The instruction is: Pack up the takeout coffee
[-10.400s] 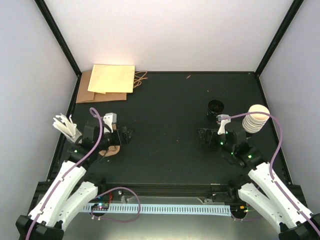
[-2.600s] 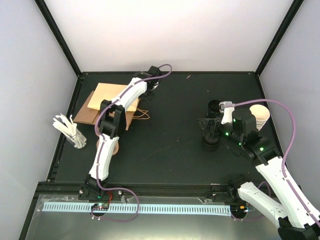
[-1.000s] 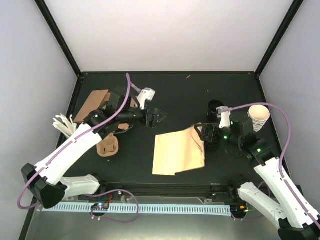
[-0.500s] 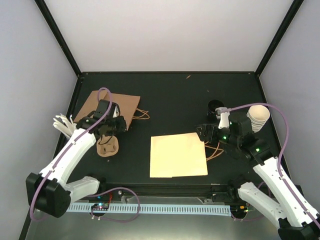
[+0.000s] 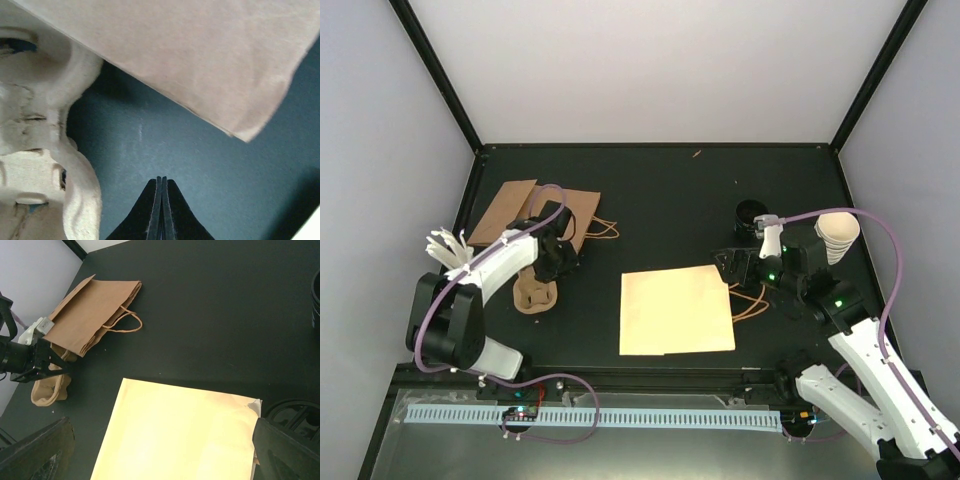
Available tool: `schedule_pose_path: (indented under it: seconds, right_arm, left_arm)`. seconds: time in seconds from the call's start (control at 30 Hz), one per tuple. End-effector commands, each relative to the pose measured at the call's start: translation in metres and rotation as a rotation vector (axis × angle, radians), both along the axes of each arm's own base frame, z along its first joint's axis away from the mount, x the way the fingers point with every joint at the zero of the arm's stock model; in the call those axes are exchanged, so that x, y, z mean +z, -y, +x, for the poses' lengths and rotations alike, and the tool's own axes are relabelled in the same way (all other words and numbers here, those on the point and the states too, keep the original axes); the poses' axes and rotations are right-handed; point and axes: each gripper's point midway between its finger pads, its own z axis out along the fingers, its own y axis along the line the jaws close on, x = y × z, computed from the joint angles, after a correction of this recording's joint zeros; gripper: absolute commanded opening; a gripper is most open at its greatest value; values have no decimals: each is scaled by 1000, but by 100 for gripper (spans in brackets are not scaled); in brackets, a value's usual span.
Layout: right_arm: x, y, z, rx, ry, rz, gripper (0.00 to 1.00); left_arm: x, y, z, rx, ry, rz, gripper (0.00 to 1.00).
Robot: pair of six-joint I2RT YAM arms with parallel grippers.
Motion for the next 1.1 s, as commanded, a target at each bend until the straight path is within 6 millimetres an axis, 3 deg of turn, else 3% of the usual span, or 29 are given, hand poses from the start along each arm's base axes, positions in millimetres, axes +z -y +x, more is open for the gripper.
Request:
schedule_pose_path:
  seconds: [0.0,0.1,0.23,0.5,0.7,0.9,1.07]
  right_arm:
    - [11,3,1,-10,41,-11,100]
    - [13,3,2,-10,47,-12,100]
    - [15,3,4,-10,55,-20,100]
    - [15,7,5,-17,59,-48,100]
    - [15,7,6,-21,60,-55,100]
    - [20,5,6,-15,61,-38,100]
    - [20,3,6,-14,61,-23,100]
  left_arm:
    - [-3,-16,8,84,-1,81,1]
    - [-13,-23,25,109,2,105,1]
    - [-17,-29,67,121,39,87,2]
    - [16,-62,178,170,215,104,1]
    - [23,-82,230,125,200,120,2]
    - [30,-89,240,71,181,133,7]
    - [40,-65,209,31,196,38,10]
